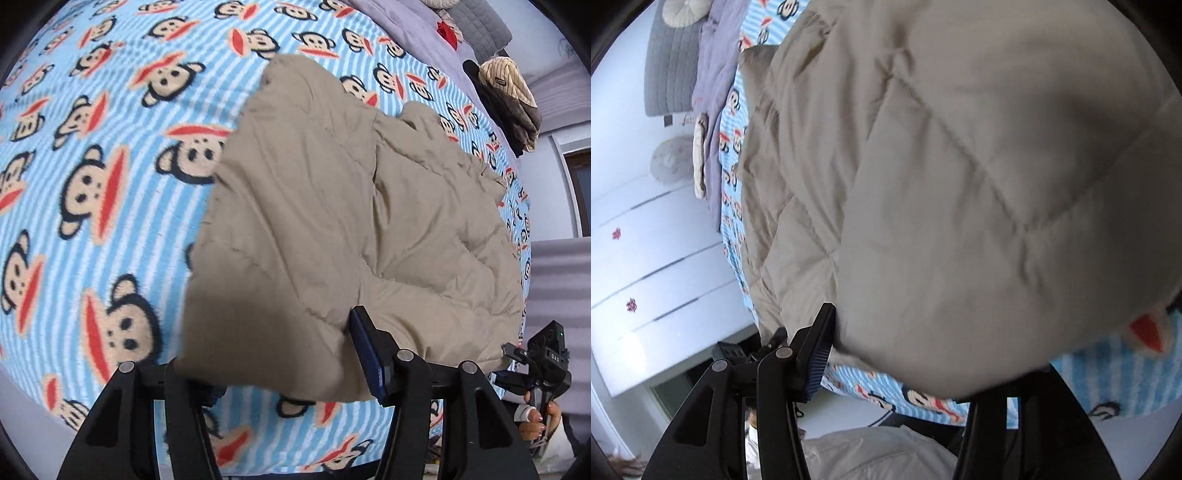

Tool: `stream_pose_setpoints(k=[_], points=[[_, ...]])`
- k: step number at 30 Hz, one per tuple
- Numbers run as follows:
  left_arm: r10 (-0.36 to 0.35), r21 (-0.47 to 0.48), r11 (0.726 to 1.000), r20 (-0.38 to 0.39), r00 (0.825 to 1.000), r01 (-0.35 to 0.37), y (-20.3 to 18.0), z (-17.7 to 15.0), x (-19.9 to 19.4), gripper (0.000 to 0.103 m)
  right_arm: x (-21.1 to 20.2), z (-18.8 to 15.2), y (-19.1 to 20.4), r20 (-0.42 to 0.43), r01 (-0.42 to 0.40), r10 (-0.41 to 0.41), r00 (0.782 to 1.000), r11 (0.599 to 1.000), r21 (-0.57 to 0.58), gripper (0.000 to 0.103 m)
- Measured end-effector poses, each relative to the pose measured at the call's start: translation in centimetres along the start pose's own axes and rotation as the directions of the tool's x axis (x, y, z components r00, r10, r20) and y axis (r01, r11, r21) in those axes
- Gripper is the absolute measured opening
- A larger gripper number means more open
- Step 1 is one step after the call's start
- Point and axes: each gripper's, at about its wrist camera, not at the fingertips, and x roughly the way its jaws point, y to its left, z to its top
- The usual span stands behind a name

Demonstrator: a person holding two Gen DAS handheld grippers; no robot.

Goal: Fold large clothes

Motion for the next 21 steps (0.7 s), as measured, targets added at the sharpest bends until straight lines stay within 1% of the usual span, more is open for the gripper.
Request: stream_pose_setpoints(k=[2, 3, 5, 6, 7, 8, 9, 10, 11, 12, 13, 15, 16, 18, 19, 20, 21], points=[[0.055, 0.009, 0.998, 0.055, 0.997, -0.056, 0.7, -0.8, -2.1, 0.060, -0.4, -0.8, 1.1, -0.033, 0.004, -0.007, 0.999, 0.997, -0.071, 0.056], [0.082, 0.013, 0.996, 0.088, 0.993, -0.084, 0.8, -0.5, -2.9, 0.060, -0.8, -1.2, 1.7, -0.042, 0.009, -0.014, 0.999, 0.994, -0.112, 0.056], [0.096, 0.006, 0.995, 0.133, 0.986, -0.098, 1.1, -0.2, -4.1, 0.060, -1.6, -1.9, 2.9, -0.042, 0.014, -0.022, 0.999, 0.982, -0.186, 0.051], [0.089, -0.001, 0.996, 0.144, 0.986, -0.089, 2.7, -0.6, -4.6, 0.060, -1.9, -2.1, 3.2, -0.043, 0.013, -0.023, 0.999, 0.977, -0.214, 0.045], [0.084, -0.007, 0.996, 0.148, 0.985, -0.083, 2.9, -0.5, -4.6, 0.060, -2.1, -2.2, 3.4, -0.045, 0.008, -0.019, 0.999, 0.972, -0.235, 0.035], [0.085, -0.008, 0.996, 0.145, 0.986, -0.085, 3.0, -0.5, -4.5, 0.060, -2.2, -2.4, 3.7, -0.048, -0.017, 0.006, 0.999, 0.969, -0.245, 0.029], [0.092, -0.007, 0.996, 0.139, 0.986, -0.092, 2.7, -0.1, -3.9, 0.060, -1.8, -2.8, 3.7, -0.052, -0.038, 0.026, 0.998, 0.967, -0.250, 0.026], [0.103, -0.005, 0.995, 0.133, 0.986, -0.103, 2.4, -0.2, -3.3, 0.060, -2.1, -2.2, 4.5, -0.056, -0.048, 0.034, 0.998, 0.963, -0.264, 0.026], [0.122, -0.005, 0.992, 0.122, 0.985, -0.123, 2.1, -0.1, -2.6, 0.060, -2.2, -2.6, 5.2, -0.055, -0.046, 0.032, 0.998, 0.958, -0.284, 0.026], [0.148, -0.008, 0.989, 0.108, 0.983, -0.148, 1.9, -0.1, -1.7, 0.060, -2.3, -5.1, 5.4, -0.053, -0.036, 0.021, 0.998, 0.952, -0.305, 0.026], [0.169, -0.016, 0.986, 0.097, 0.981, -0.168, 1.7, -0.3, -0.7, 0.060, -1.5, -6.0, 5.6, -0.045, -0.016, 0.001, 0.999, 0.947, -0.320, 0.026], [0.210, -0.036, 0.977, 0.078, 0.975, -0.208, 1.9, -0.6, 0.7, 0.060, -1.3, -5.7, 5.2, -0.021, 0.029, -0.038, 0.999, 0.949, -0.314, 0.026], [0.228, -0.046, 0.973, 0.073, 0.971, -0.225, 2.1, -0.9, 1.2, 0.060, -1.9, -5.0, 4.7, -0.009, 0.051, -0.057, 0.998, 0.951, -0.305, 0.026], [0.255, -0.065, 0.966, 0.062, 0.965, -0.251, 2.2, -1.1, 1.7, 0.060, -2.0, -3.7, 4.3, 0.018, 0.102, -0.101, 0.995, 0.951, -0.290, 0.026], [0.266, -0.070, 0.963, 0.062, 0.962, -0.262, 2.1, -1.1, 1.6, 0.060, -2.0, -3.0, 4.1, 0.015, 0.107, -0.107, 0.994, 0.953, -0.285, 0.026], [0.277, -0.071, 0.960, 0.063, 0.959, -0.272, 1.8, -1.2, 1.4, 0.060, -3.1, -2.0, 2.8, 0.005, 0.103, -0.106, 0.994, 0.954, -0.281, 0.026], [0.287, -0.067, 0.957, 0.066, 0.956, -0.283, 1.5, -1.3, 1.2, 0.060, -2.7, -1.6, 2.6, -0.004, 0.103, -0.108, 0.994, 0.954, -0.281, 0.026]])
